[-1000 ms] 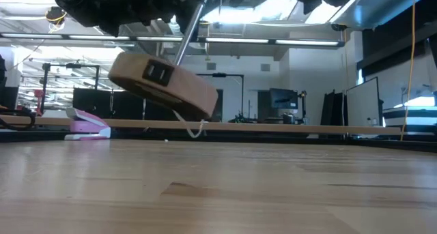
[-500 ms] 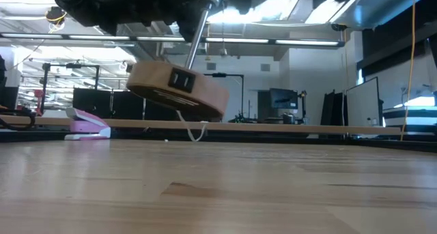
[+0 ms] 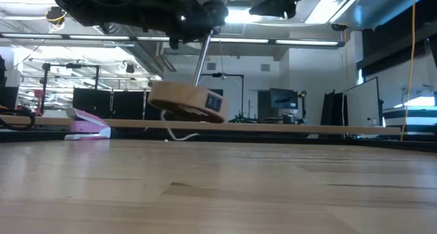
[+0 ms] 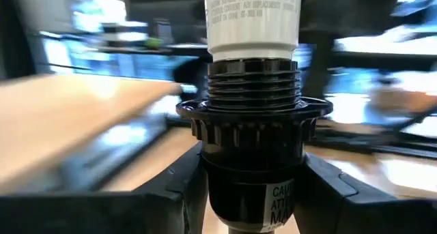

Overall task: Screw lightbulb
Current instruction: Remove the white lightbulb from the brown lamp

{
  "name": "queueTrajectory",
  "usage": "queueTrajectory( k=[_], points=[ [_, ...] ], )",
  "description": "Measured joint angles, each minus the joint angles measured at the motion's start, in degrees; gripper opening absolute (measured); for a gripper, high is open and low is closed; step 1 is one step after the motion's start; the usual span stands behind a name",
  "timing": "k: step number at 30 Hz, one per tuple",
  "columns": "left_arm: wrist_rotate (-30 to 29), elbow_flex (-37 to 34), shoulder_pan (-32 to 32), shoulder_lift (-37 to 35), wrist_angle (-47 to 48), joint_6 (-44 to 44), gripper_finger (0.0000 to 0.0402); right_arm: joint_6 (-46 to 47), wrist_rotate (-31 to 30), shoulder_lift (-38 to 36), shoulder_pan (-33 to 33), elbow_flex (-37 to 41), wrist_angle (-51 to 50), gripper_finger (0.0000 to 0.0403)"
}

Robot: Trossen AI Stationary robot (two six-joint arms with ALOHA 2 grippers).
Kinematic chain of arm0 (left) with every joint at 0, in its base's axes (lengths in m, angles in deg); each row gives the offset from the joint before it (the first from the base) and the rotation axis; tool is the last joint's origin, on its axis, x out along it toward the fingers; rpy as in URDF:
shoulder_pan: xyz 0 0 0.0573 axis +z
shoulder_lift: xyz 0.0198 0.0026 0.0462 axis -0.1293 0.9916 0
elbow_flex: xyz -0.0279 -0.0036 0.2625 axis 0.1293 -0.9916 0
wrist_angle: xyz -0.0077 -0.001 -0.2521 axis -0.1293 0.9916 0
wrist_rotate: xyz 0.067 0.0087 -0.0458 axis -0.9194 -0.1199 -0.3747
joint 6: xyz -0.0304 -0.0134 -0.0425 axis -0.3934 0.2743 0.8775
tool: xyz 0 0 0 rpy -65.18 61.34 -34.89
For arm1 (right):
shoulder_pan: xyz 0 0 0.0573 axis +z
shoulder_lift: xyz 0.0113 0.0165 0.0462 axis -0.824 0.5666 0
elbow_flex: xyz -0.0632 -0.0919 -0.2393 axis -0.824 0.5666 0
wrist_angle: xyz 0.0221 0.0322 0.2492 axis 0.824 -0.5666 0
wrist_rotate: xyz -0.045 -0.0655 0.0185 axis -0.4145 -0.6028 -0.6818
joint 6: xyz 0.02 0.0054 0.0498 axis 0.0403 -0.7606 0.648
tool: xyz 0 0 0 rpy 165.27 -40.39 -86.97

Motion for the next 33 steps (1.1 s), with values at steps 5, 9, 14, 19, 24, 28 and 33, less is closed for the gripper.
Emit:
queueTrajectory(
  k=[5,9,14,19,24,28,33],
  points=[
    [-14.1,0.0,0.1,0.0,-0.2,-5.1,0.0148,0.8,-3.1,2.9,-0.5,0.0,6.2,0.0384],
    [-17.6,0.0,1.3,0.0,-1.9,-6.4,0.0146,0.9,-1.5,7.3,-0.9,0.0,17.9,0.0384],
    [-19.5,0.0,1.9,0.0,-2.0,-4.9,0.0148,0.5,-5.0,15.1,-0.9,-0.1,33.7,0.0384],
    [-19.4,0.0,1.4,0.0,-1.8,-5.1,0.0146,-0.8,-7.7,20.9,-0.9,-4.2,36.3,0.0364],
    [-19.4,0.0,0.4,0.0,-1.8,-6.4,0.0147,-2.4,-8.1,24.1,-1.3,-8.7,35.7,0.0339],
    [-19.4,0.0,-0.6,0.0,-1.6,-6.4,0.0149,-2.3,-7.2,24.1,-2.0,-10.1,34.0,0.0319],
    [-19.4,0.0,-1.2,0.0,-1.9,-6.4,0.0146,-2.2,-5.8,24.1,-2.0,-10.3,33.2,0.0269]
  ],
)
